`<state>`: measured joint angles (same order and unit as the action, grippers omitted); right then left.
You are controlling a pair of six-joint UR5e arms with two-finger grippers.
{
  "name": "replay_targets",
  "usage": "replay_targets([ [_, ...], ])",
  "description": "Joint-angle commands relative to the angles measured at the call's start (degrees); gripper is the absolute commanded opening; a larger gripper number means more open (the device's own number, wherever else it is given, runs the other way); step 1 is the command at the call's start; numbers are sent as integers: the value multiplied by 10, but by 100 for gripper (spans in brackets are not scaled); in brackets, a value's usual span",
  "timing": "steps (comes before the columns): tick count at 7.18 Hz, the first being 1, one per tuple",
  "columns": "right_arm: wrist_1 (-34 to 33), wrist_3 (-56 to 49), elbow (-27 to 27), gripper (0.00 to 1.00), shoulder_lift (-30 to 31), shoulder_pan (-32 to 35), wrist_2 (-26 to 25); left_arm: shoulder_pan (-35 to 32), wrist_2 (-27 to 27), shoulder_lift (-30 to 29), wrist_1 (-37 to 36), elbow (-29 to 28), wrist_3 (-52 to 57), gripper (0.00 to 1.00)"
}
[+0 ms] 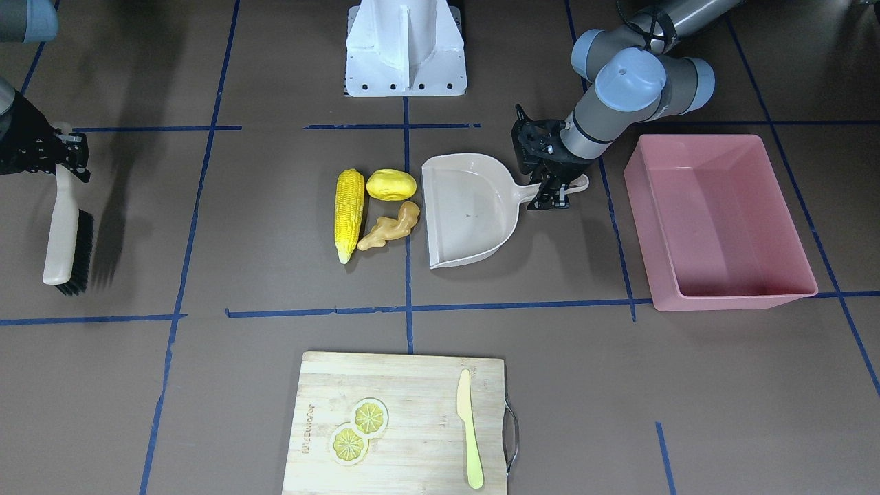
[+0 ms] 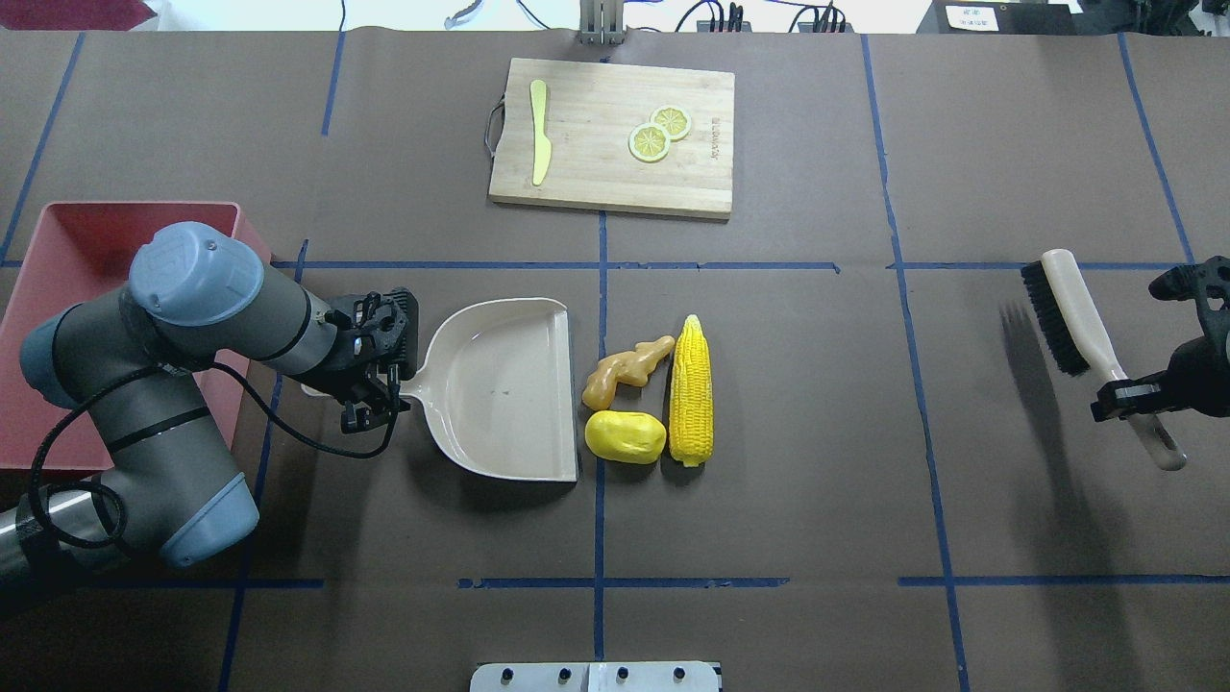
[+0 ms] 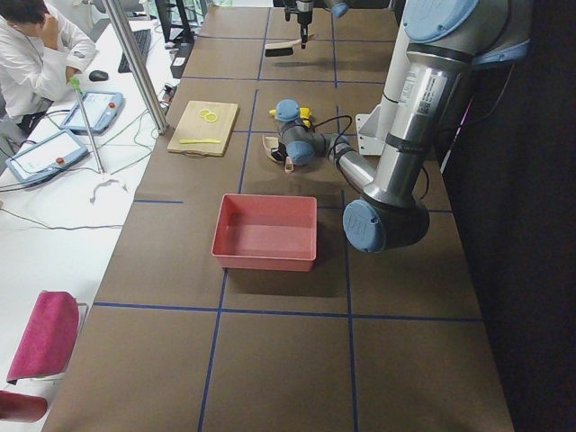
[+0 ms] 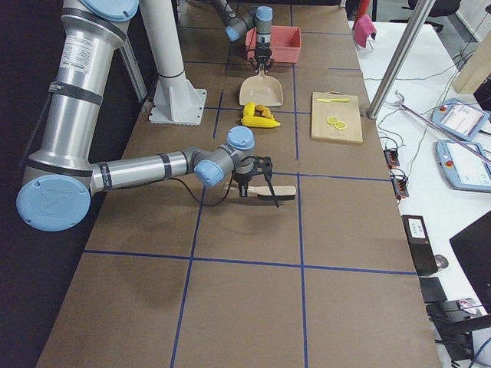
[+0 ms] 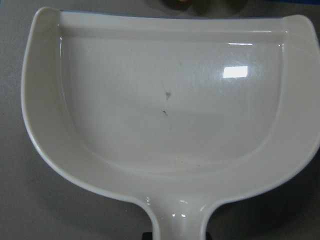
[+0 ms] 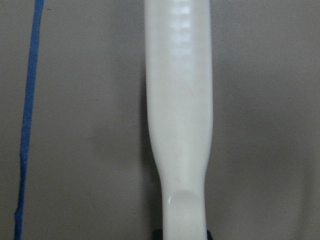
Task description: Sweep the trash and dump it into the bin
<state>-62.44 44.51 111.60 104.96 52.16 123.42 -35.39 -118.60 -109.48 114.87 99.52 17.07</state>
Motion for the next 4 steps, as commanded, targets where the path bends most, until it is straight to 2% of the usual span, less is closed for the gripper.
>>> replay_targets([
  [1,-19,14,4,0,-21,-5,1,0,0,-6,-10,1,2,5],
  [3,-41,85,16,0,-62,-46,-5,1,6,-28,-48,1,2,5],
  [4,-43,135,42,0,-69,-76,-5,1,6,-28,-48,1,2,5],
])
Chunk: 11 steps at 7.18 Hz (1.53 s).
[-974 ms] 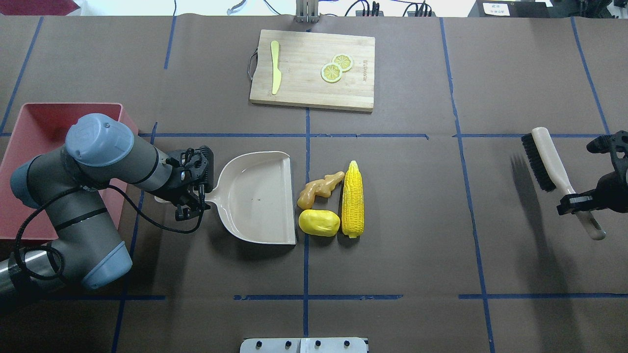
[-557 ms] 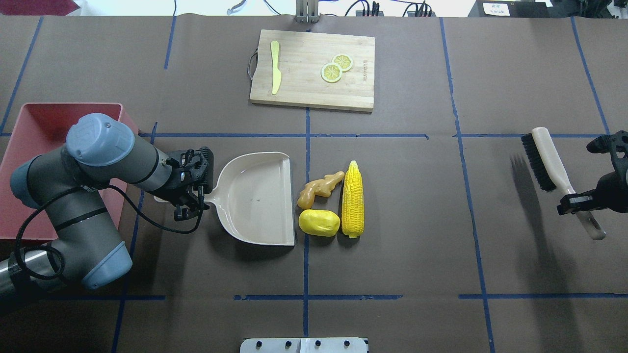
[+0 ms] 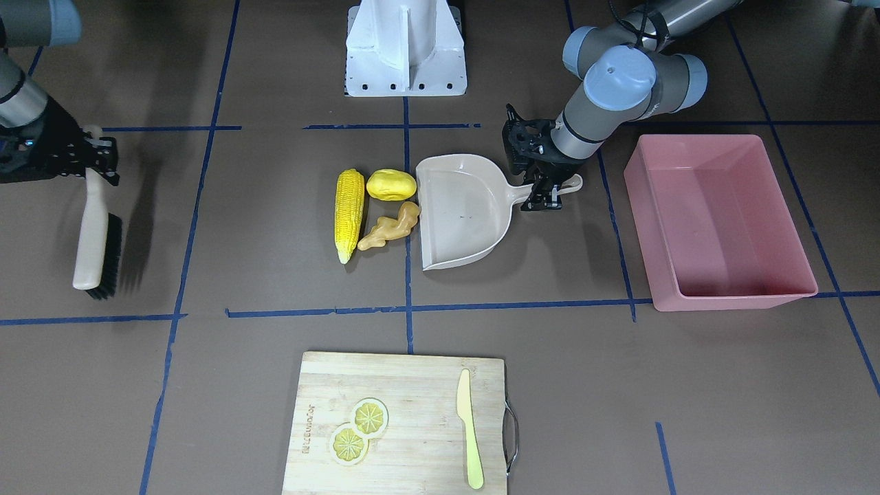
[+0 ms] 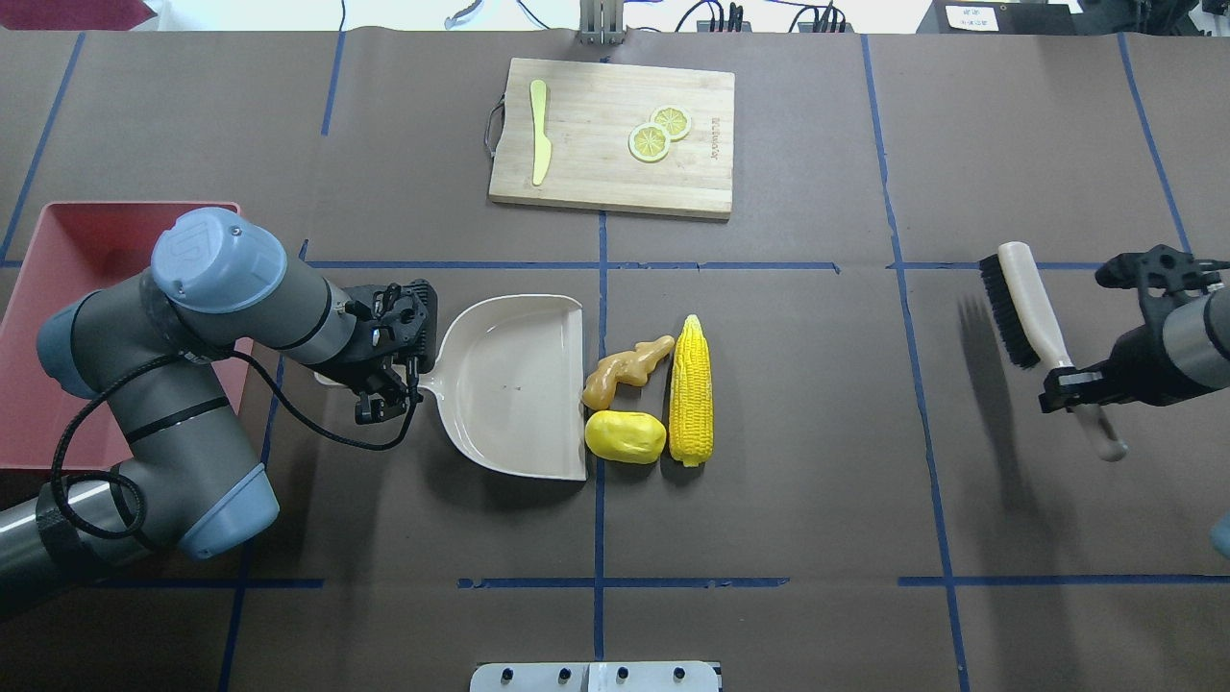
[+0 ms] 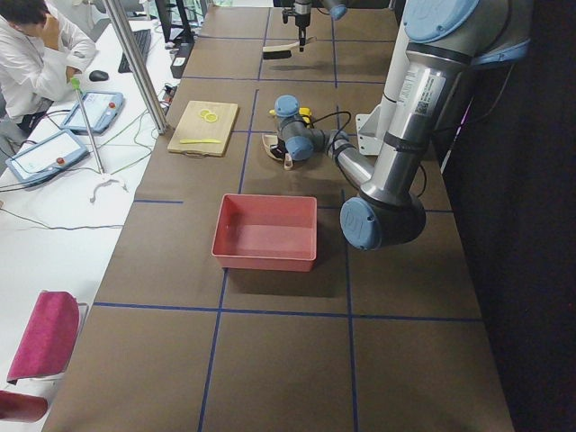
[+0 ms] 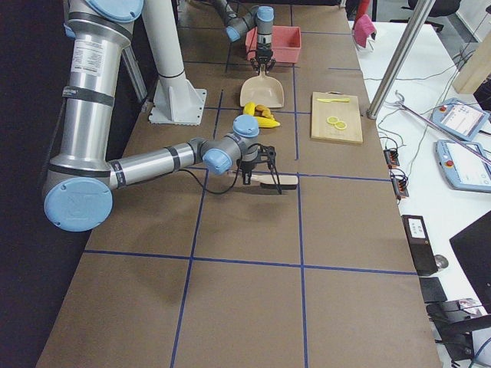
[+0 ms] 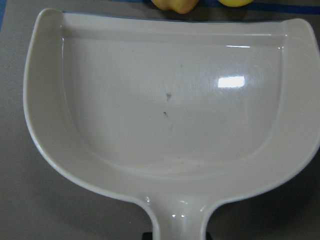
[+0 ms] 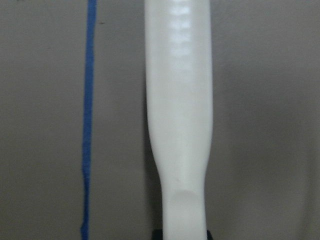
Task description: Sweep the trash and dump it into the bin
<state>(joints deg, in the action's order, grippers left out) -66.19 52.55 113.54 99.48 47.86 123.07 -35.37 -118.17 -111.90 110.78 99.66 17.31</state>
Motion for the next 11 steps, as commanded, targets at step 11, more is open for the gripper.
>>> replay_targets([
  [11,-39,311,8,0,-221,-297,-187,0,0,-10,-7,0,-1,6],
])
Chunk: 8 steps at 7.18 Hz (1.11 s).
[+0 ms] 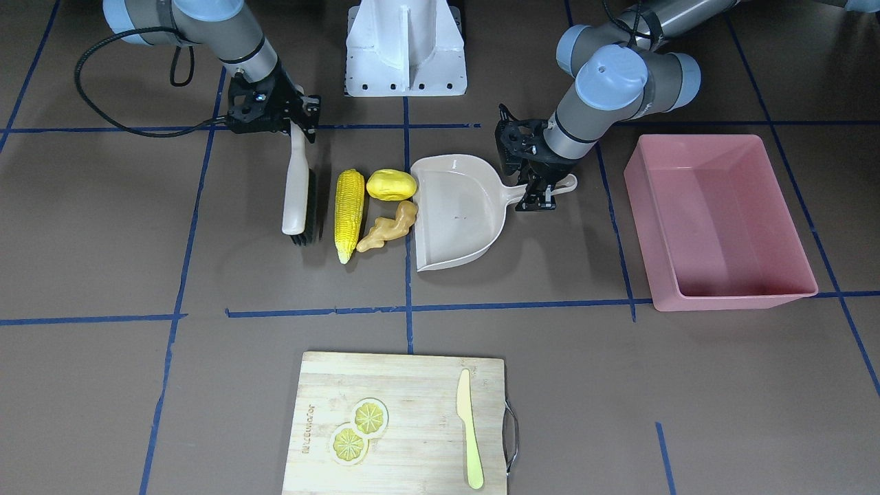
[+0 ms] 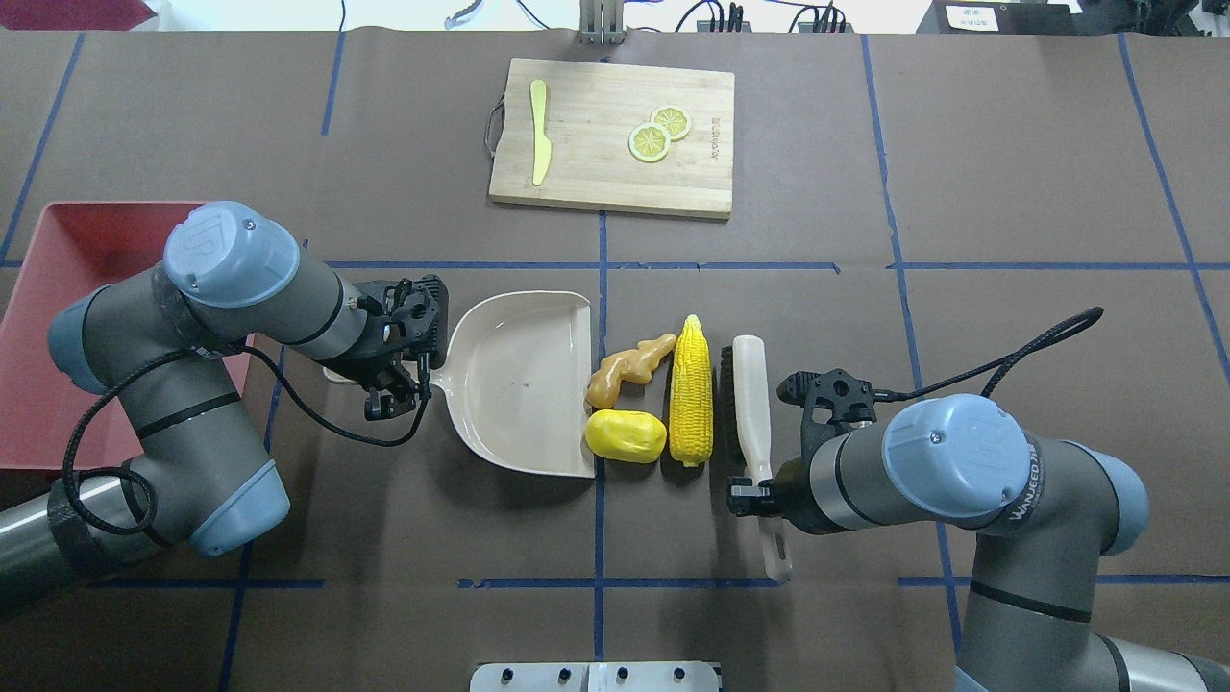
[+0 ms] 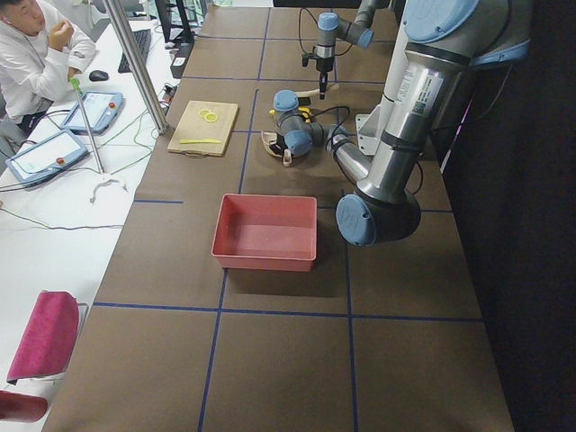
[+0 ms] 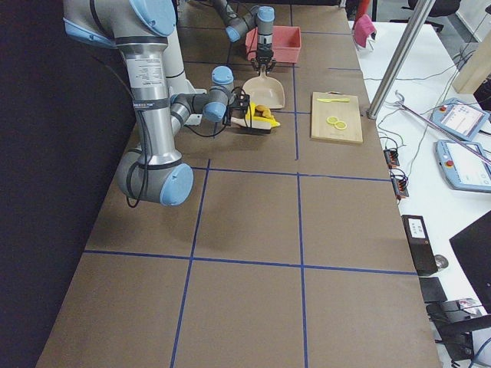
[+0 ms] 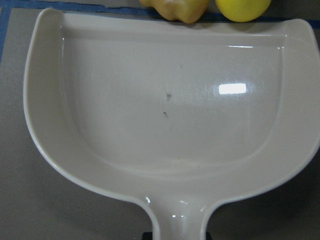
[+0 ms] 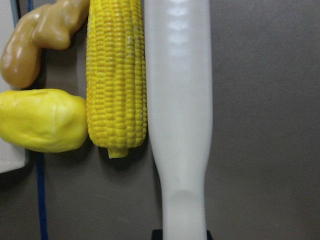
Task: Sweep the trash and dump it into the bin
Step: 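Carry the brush with the right gripper behind the corn, potato and ginger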
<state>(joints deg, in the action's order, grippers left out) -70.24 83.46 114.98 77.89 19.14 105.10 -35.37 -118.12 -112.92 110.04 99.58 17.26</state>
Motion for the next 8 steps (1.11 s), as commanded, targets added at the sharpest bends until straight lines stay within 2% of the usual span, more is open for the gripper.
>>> replay_targets([
  [1,1,3,-7,0,-10,-10,-7,0,0,1,0,1,0,6],
  [8,-1,18,-22,0,-44,-17,-7,4,8,2,-1,-5,0,6],
])
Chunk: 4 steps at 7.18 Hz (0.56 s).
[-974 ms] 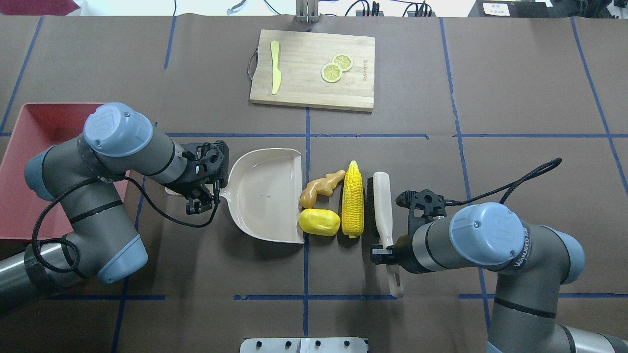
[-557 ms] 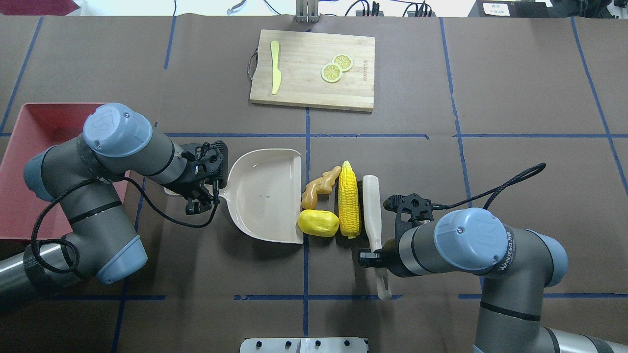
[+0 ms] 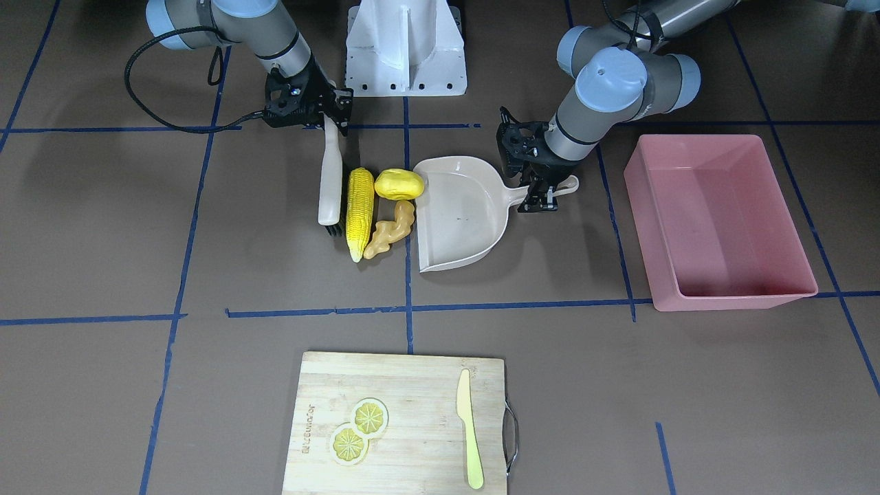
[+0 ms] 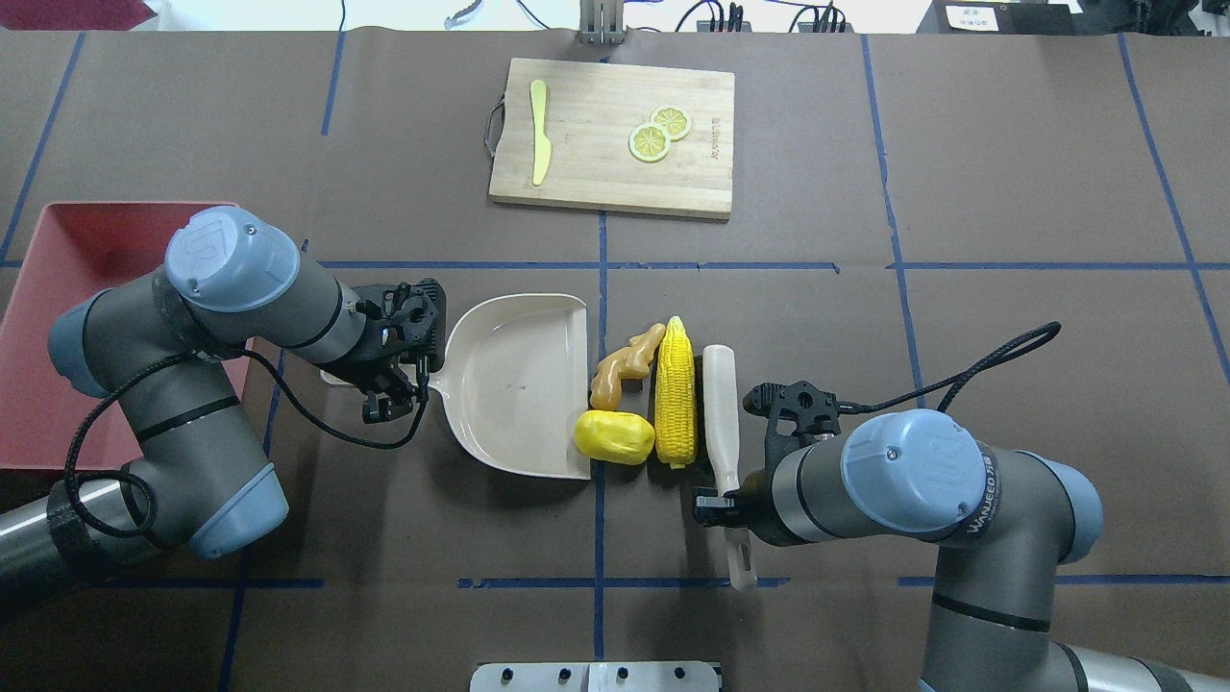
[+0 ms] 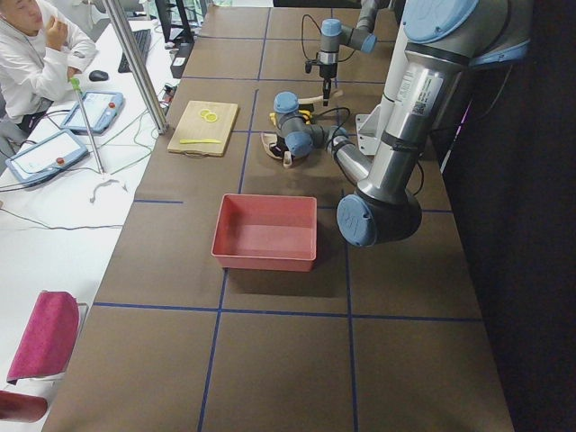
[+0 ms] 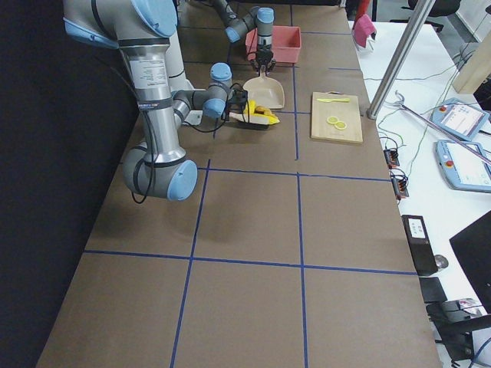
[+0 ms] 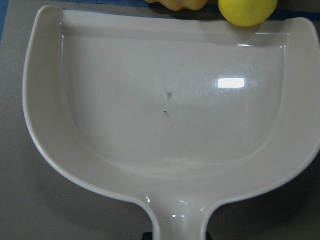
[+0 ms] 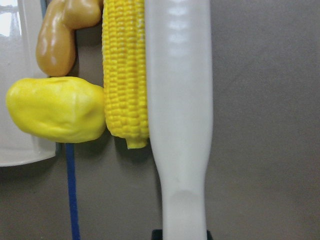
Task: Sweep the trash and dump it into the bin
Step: 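Carry the brush with the right gripper behind the corn, potato and ginger, then sweep the corn, potato and ginger into the dustpan with the right gripper's brush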
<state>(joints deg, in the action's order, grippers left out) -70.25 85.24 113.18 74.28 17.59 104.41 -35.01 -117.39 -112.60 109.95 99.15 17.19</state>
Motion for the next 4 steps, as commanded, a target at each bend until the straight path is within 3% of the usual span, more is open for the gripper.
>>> replay_targets([
  [1,-1,0,-23,0,-24,-1,0,0,1,-2,0,0,0,6],
  [4,-1,9,-39,0,-50,-3,0,0,1,-3,0,-2,0,6],
])
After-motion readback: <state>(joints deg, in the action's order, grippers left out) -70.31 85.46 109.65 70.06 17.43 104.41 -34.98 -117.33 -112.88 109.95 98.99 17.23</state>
